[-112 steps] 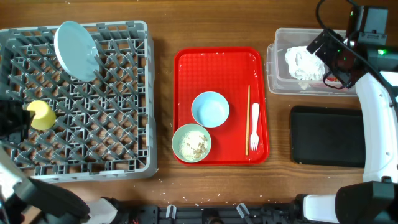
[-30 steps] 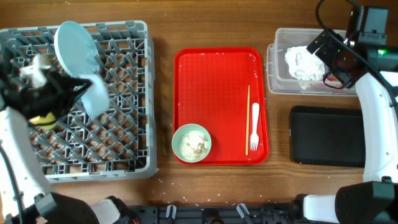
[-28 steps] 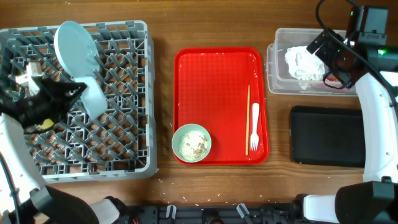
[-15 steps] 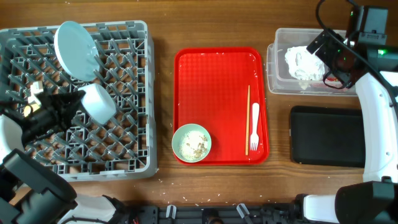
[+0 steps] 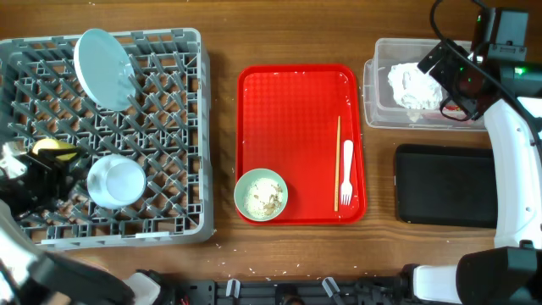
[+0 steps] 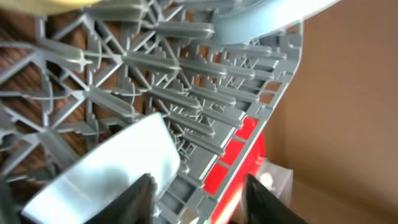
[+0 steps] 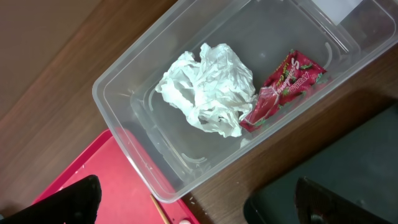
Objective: Sort waste into correct bins and load items into the dishwasher rack
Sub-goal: 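Carry the light-blue cup with the left gripper and set it in the rack, then release the cup and hold the left gripper above the rack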
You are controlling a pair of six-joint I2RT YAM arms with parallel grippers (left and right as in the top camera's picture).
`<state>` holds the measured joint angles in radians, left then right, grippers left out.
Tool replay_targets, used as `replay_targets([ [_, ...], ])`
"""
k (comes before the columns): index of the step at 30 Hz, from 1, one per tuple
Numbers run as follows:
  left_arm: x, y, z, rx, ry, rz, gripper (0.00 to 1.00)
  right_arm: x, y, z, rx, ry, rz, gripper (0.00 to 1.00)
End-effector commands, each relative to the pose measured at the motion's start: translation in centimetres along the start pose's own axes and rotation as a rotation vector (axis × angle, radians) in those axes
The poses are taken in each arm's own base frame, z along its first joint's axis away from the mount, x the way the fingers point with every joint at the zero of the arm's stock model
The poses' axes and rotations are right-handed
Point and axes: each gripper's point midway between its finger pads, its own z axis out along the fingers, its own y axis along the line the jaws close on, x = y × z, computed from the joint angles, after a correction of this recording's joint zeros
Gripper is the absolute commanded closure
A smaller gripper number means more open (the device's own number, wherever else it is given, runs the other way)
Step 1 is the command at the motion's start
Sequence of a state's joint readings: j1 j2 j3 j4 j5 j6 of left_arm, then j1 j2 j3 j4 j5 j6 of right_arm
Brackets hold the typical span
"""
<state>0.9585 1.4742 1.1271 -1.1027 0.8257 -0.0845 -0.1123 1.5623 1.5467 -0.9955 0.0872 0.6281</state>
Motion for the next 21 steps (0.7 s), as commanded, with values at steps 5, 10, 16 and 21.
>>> replay_targets([
  [5, 4.4, -2.8, -0.9, -0.326, -0.097, 0.205, 0.96, -0.1, 0.0, 0.2, 0.009, -0.003, 0.000, 0.00],
  [10, 6.0, 1.4, 4.4, -0.429, 0.010, 0.138, 0.96, -0.1, 0.0, 0.2, 0.009, -0.003, 0.000, 0.00],
  [16, 2.2, 6.4, 4.1, -0.694, -0.158, 0.004, 0.96, -0.1, 0.0, 0.2, 0.009, -0.003, 0.000, 0.00],
  [21, 1.8, 0.9, 4.2, -0.457, -0.161, 0.049, 0.96, -0.1, 0.0, 0.2, 0.009, -0.003, 0.000, 0.00],
])
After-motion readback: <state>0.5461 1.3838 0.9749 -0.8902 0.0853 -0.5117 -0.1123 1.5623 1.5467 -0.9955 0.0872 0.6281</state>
